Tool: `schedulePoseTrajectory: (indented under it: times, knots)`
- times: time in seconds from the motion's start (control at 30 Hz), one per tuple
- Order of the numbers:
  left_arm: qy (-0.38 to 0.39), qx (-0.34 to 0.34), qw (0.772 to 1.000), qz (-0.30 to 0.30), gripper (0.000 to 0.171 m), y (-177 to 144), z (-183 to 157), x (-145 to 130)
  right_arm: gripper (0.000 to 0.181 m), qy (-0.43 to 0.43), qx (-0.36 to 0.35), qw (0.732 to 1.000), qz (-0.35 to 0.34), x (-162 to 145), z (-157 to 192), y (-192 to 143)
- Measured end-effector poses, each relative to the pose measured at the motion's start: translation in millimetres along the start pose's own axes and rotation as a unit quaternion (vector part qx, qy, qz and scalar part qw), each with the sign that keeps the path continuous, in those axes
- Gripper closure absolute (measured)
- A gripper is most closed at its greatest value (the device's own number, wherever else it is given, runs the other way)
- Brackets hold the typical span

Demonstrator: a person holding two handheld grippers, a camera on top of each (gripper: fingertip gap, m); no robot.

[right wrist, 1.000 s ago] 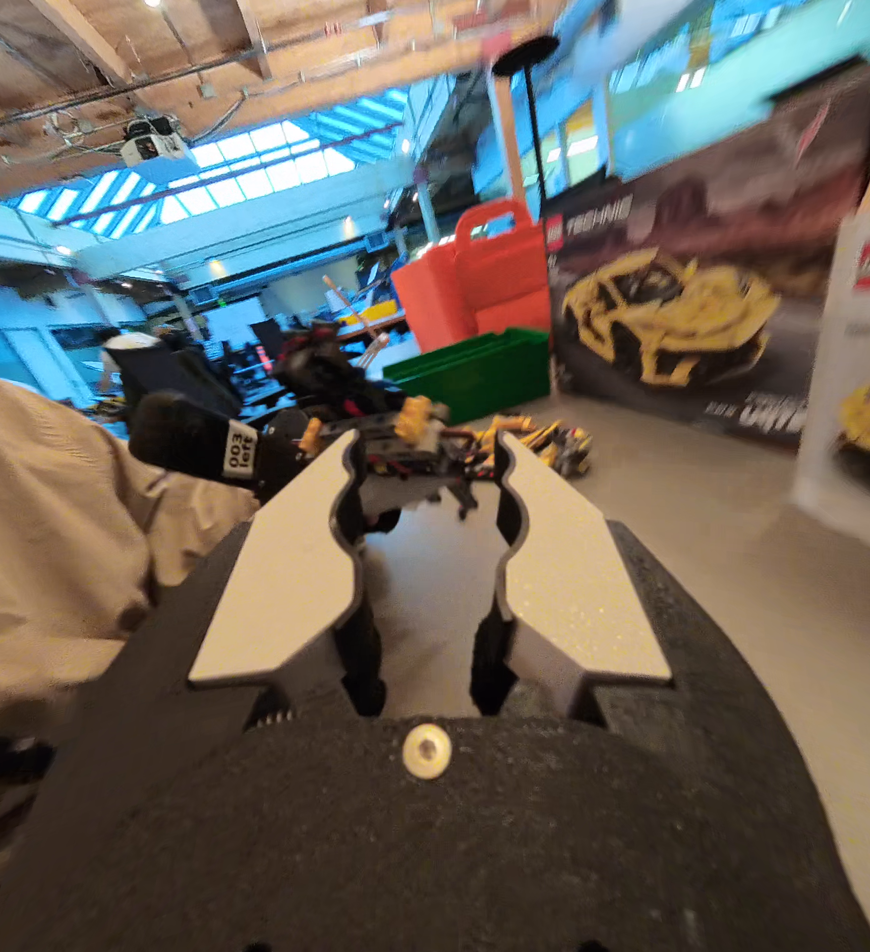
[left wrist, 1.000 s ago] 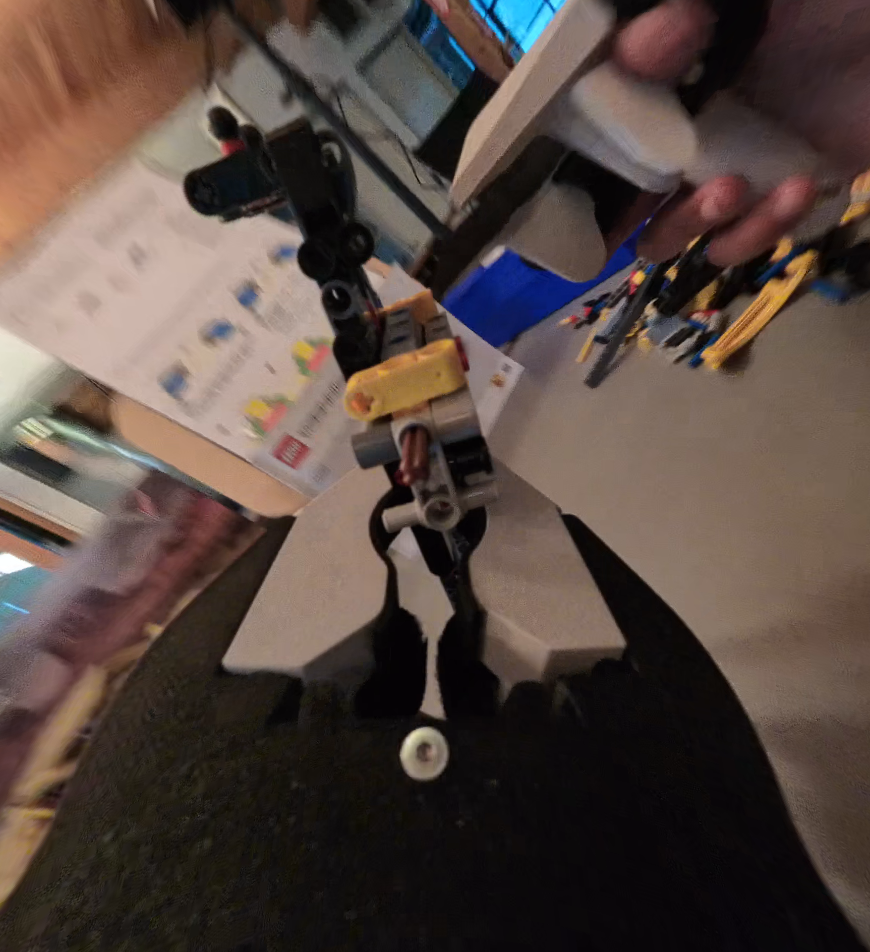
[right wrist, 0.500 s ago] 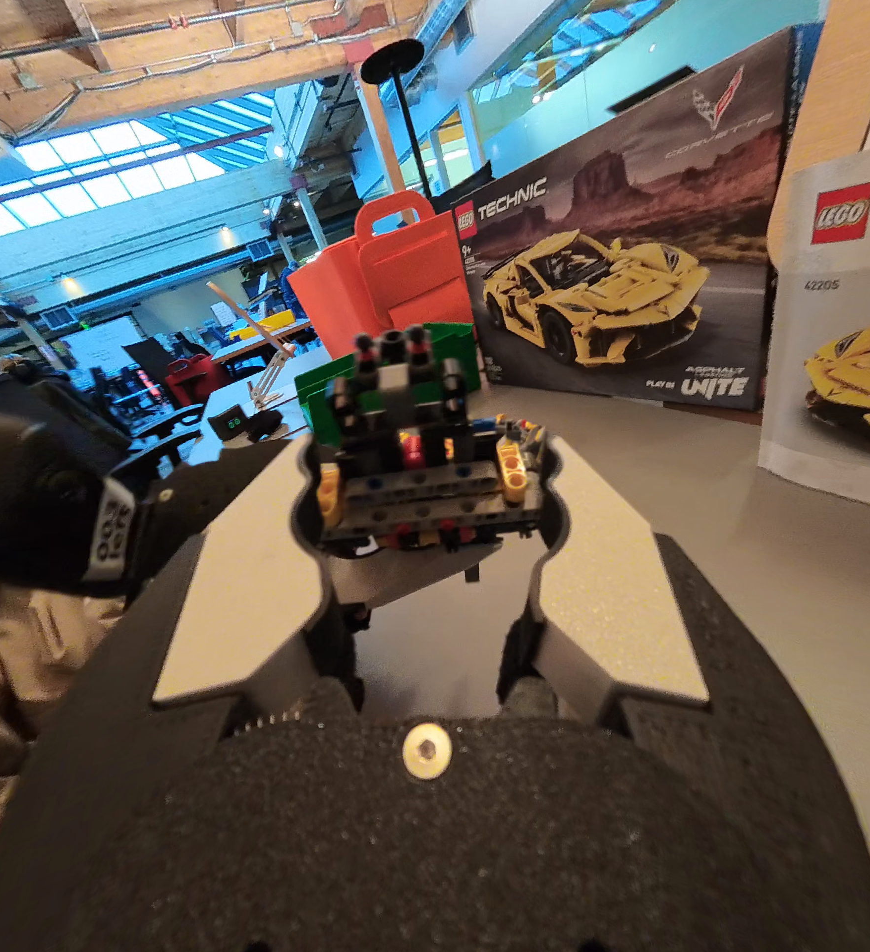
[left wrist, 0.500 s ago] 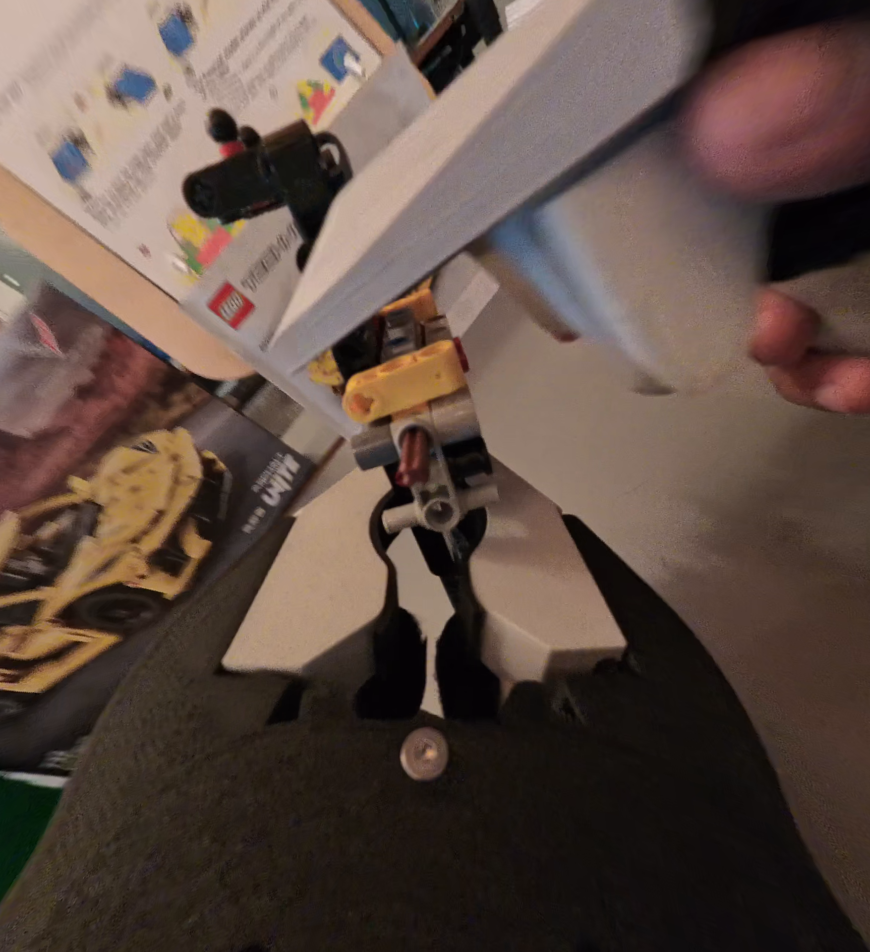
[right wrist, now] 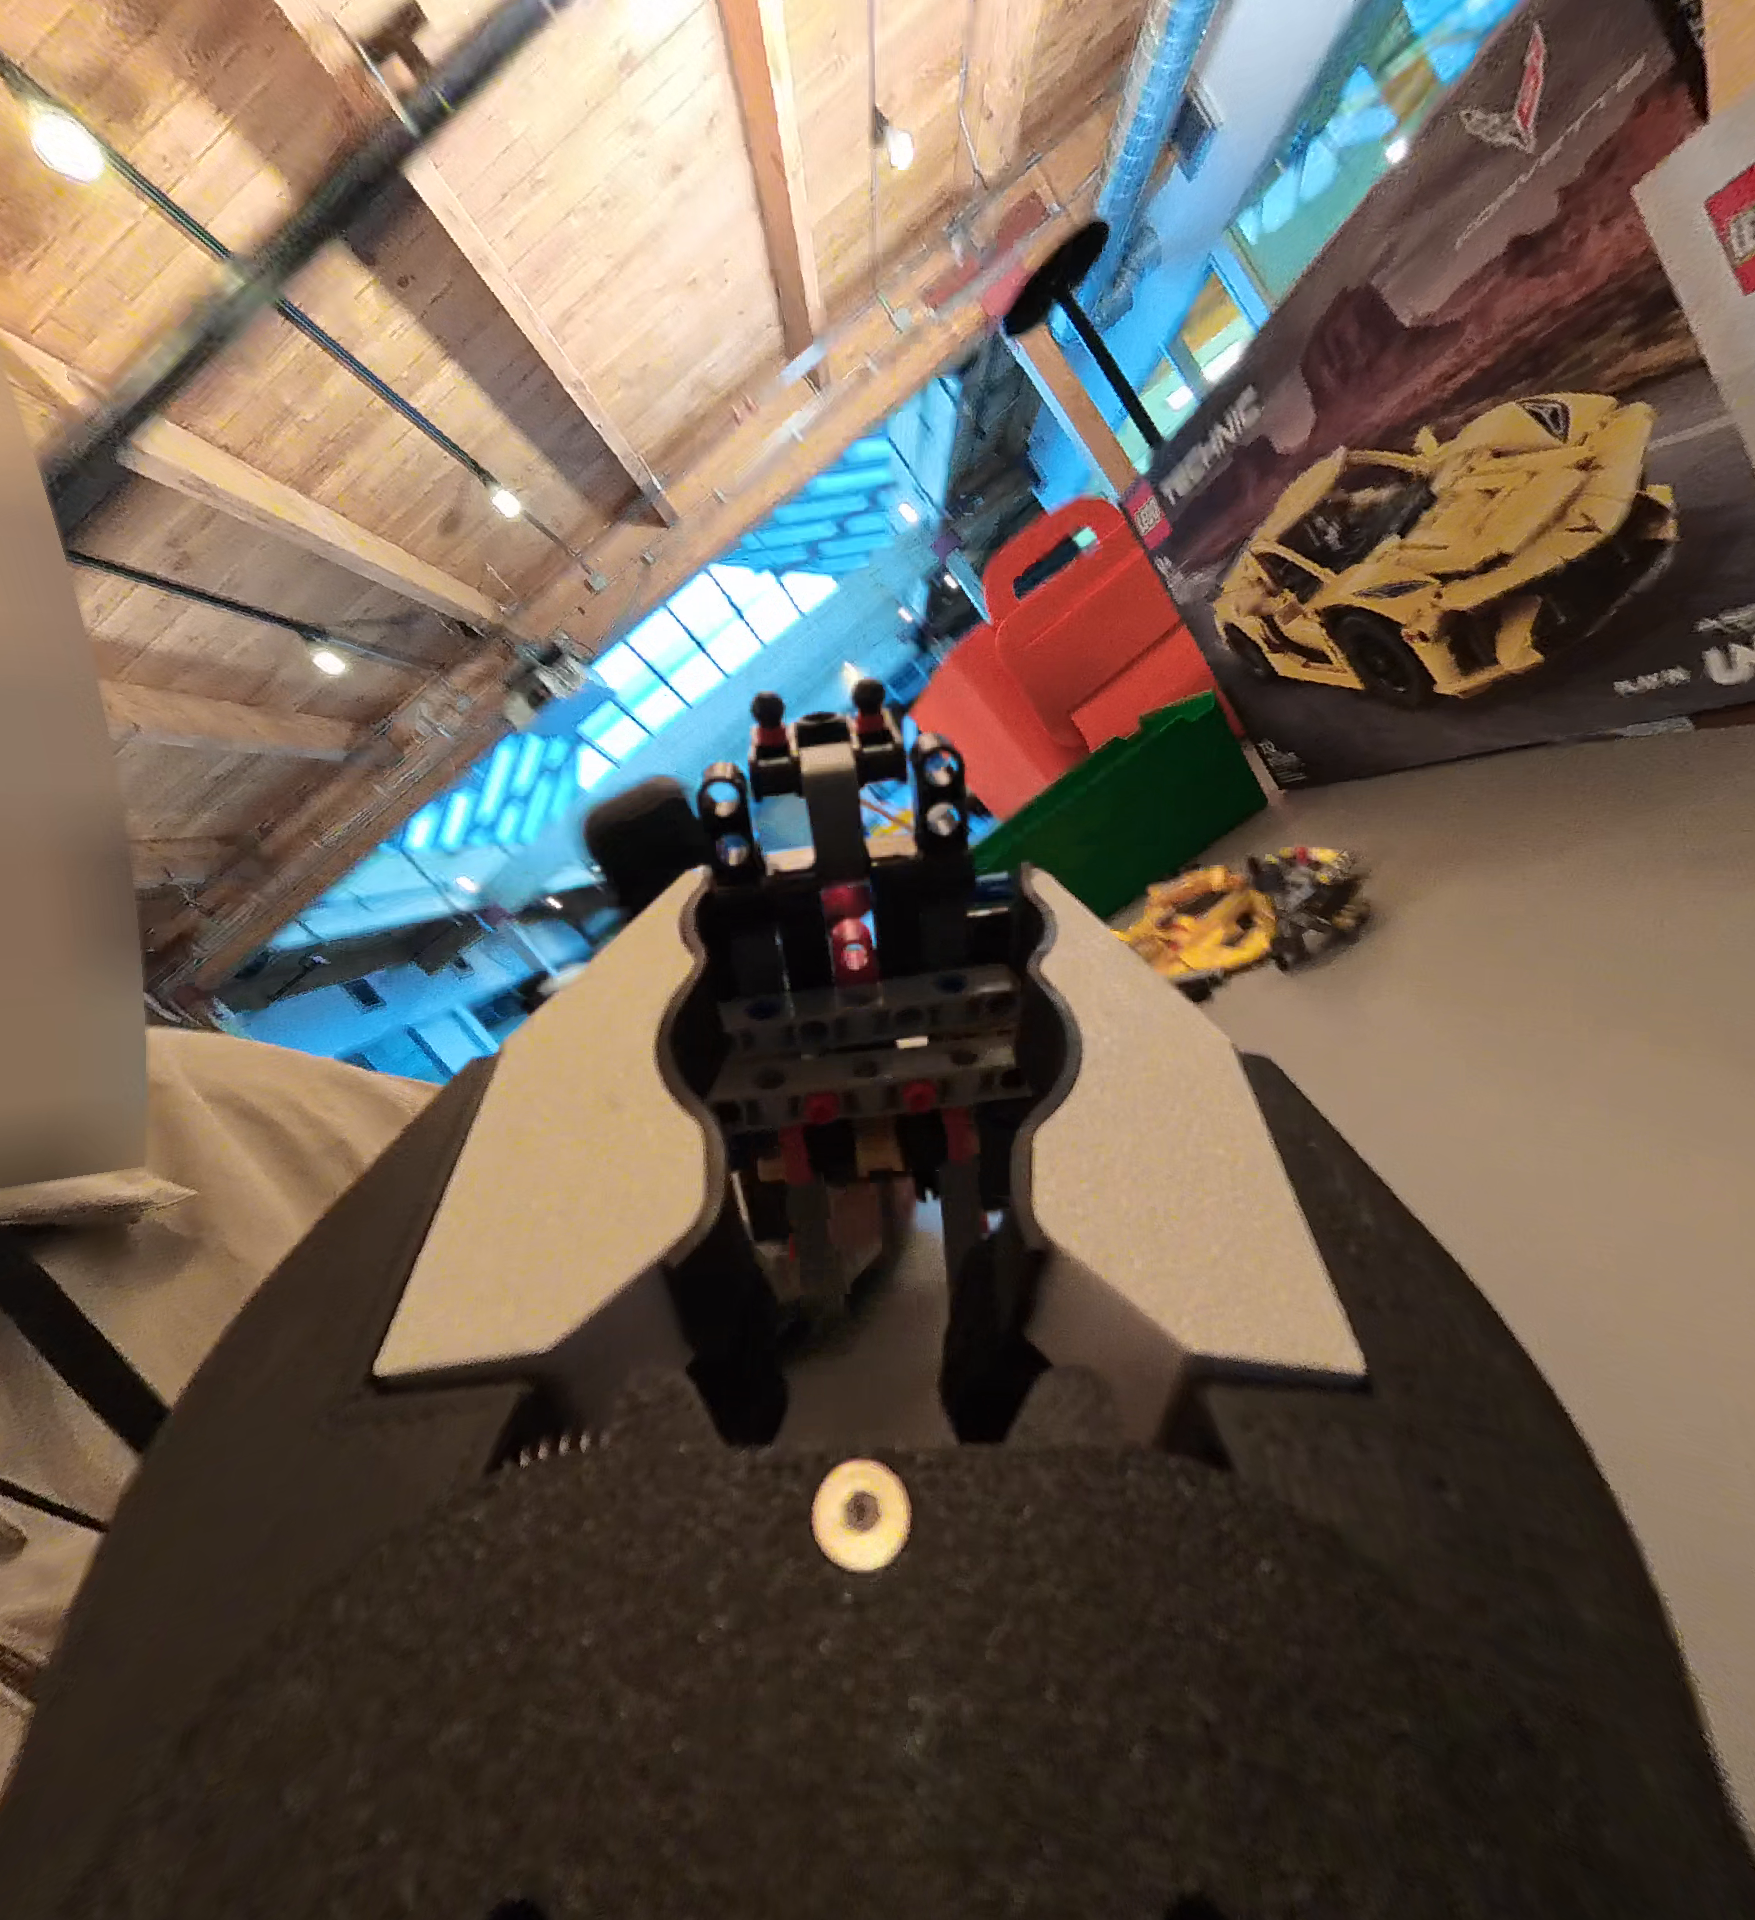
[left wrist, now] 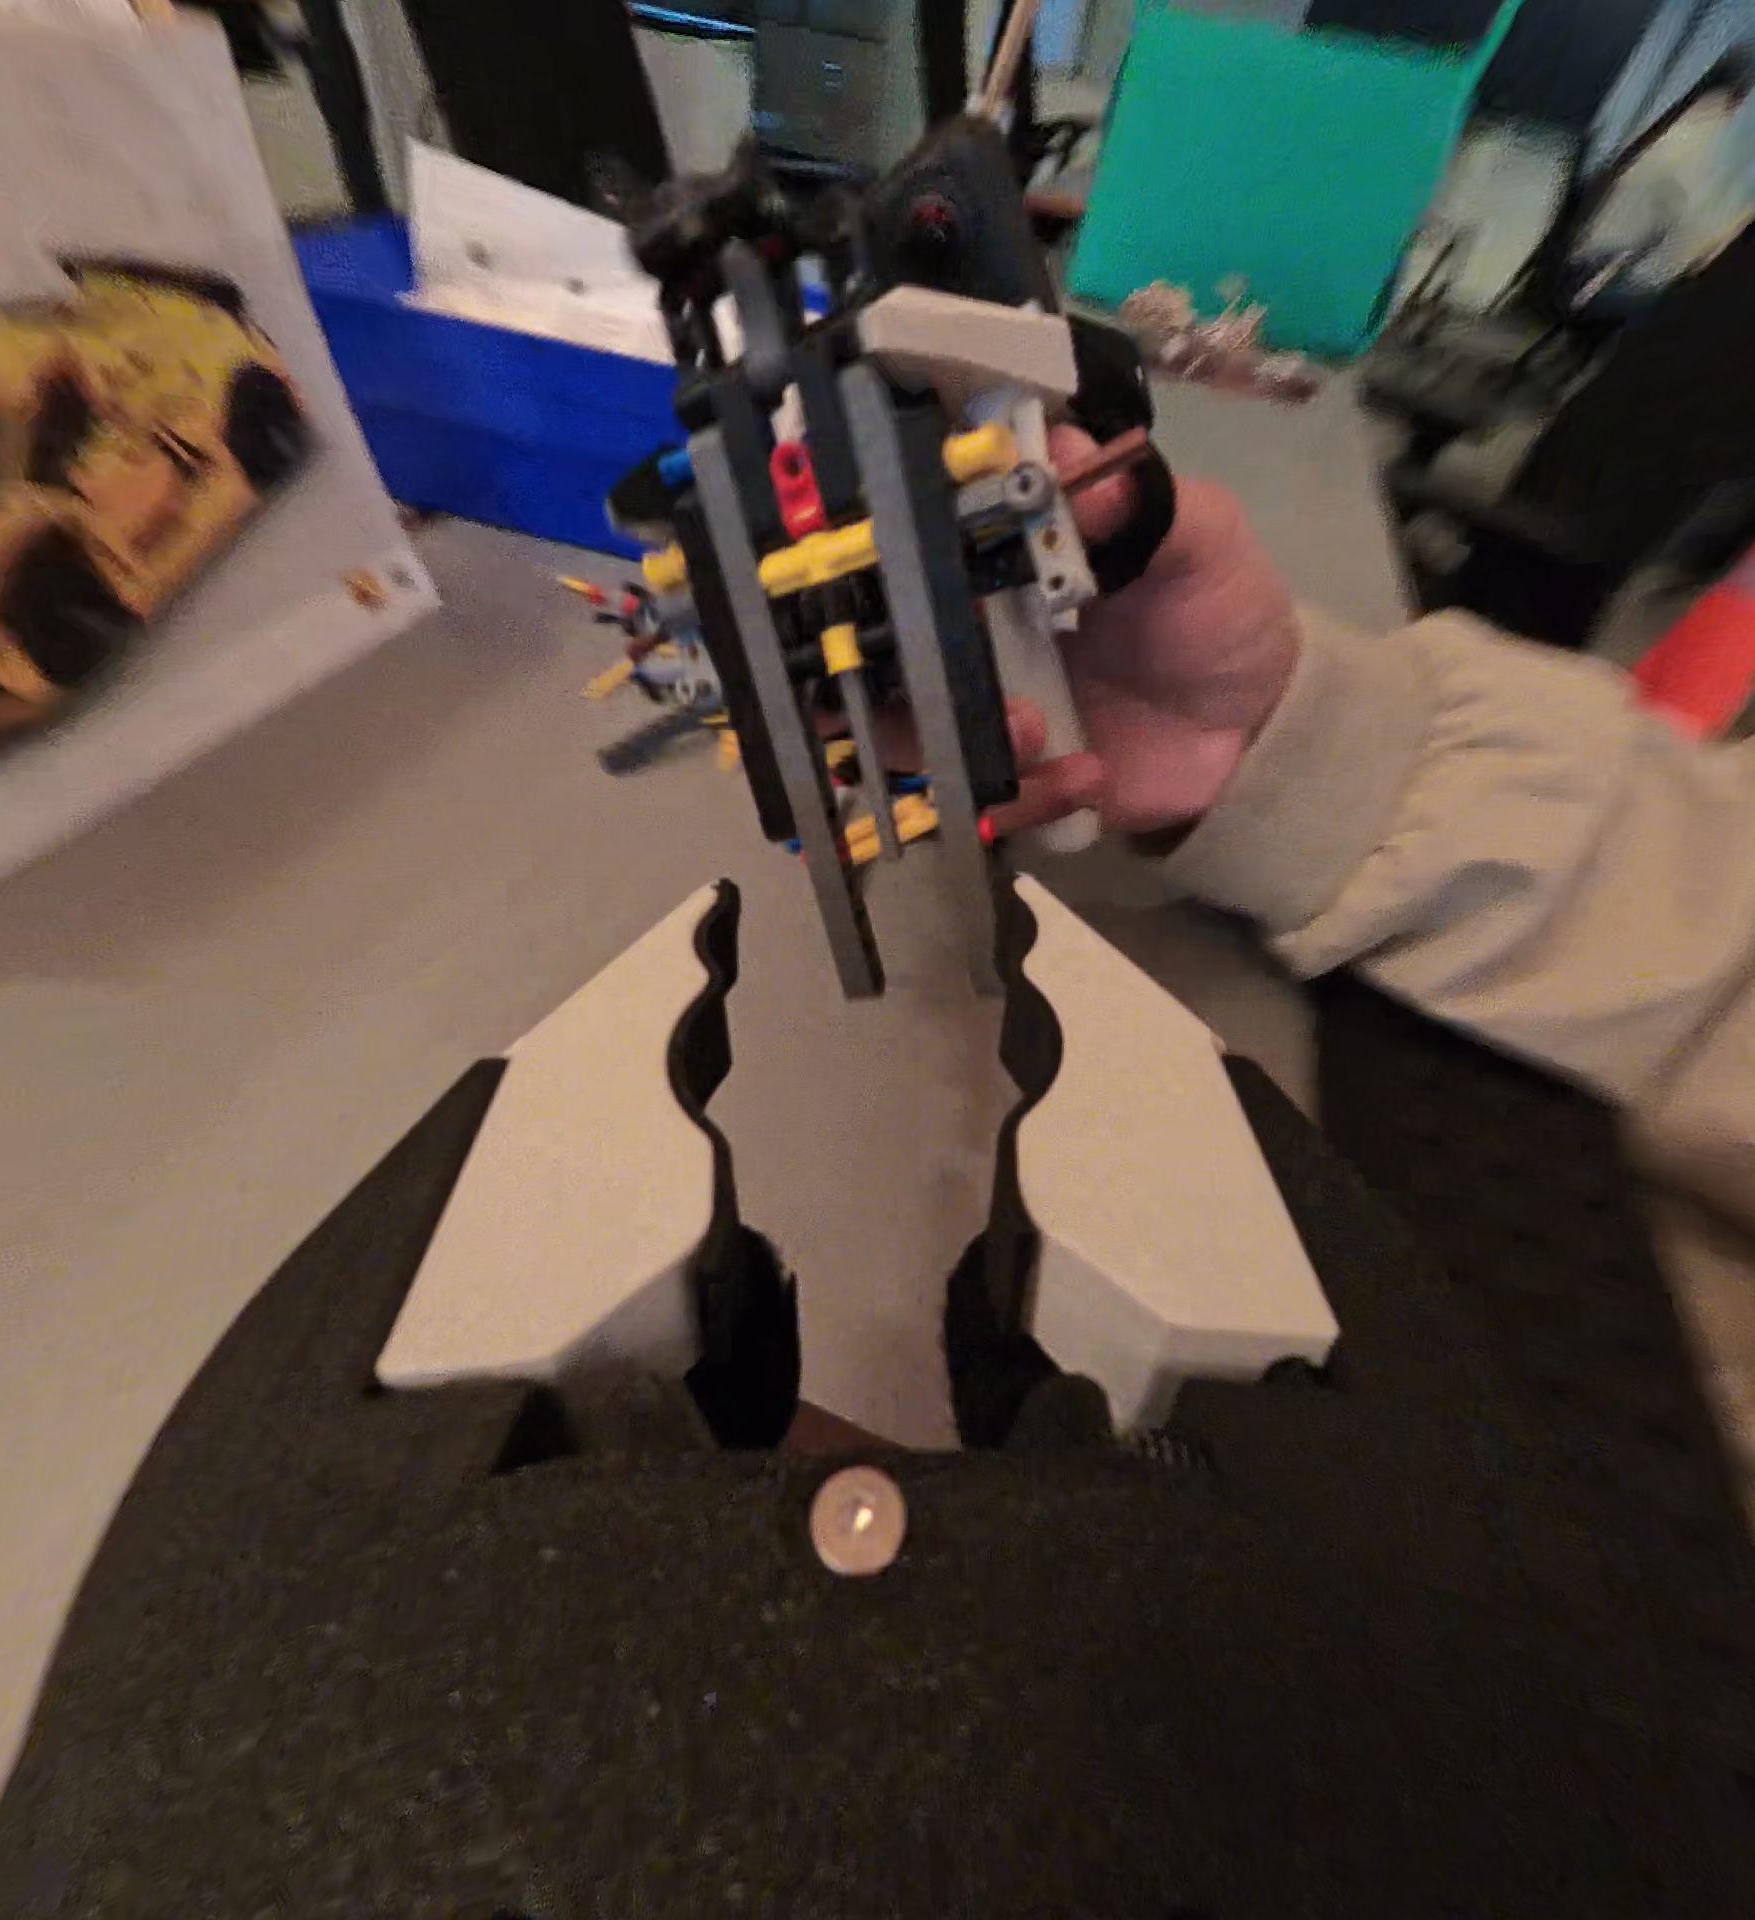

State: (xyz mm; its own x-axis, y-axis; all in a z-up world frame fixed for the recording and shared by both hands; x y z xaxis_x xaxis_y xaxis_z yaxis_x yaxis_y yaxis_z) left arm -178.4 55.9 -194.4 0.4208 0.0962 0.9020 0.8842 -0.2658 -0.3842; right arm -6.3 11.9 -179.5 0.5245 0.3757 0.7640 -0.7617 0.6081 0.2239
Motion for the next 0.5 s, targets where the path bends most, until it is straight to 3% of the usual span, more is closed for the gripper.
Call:
schedulePoseTrajectory:
  times: [0.07,0.23,0.33,0.43,0.5]
  knots:
    - [-0.101,-0.096,0.99,-0.032,0.12,0.5,7.8,-2.1,0.129,0.021,0.068,0.997,-0.028,3.2,5.1,0.2]
    - [-0.267,-0.279,0.915,-0.113,0.113,-0.1,16.9,-0.8,0.129,0.056,0.234,0.97,-0.036,-2.3,22.1,19.0]
    - [-0.295,-0.369,0.872,-0.125,0.113,0.3,6.2,2.7,0.13,0.06,0.29,0.955,-0.021,-9.6,30.0,35.3]
    - [-0.298,-0.396,0.858,-0.132,0.117,-2.0,3.6,3.4,0.129,0.05,0.322,0.945,-0.029,-9.0,35.5,38.8]
    - [-0.299,-0.423,0.849,-0.099,0.117,0.9,-1.3,1.2,0.129,0.026,0.294,0.955,-0.031,-10.4,33.6,40.3]
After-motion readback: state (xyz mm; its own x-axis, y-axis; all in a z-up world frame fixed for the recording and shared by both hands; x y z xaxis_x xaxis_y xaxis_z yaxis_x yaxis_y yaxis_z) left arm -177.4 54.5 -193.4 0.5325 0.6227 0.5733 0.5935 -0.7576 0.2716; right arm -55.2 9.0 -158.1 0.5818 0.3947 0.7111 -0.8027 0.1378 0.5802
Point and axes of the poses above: each gripper's, where its closed fingertips meet, y out along the fingers, x out of its top, z = x × y across the jaws, the point moved 8 cm from there along -y, back along the fingers, and after that the axes turned 8 degrees about z, right-handed, at the moved point
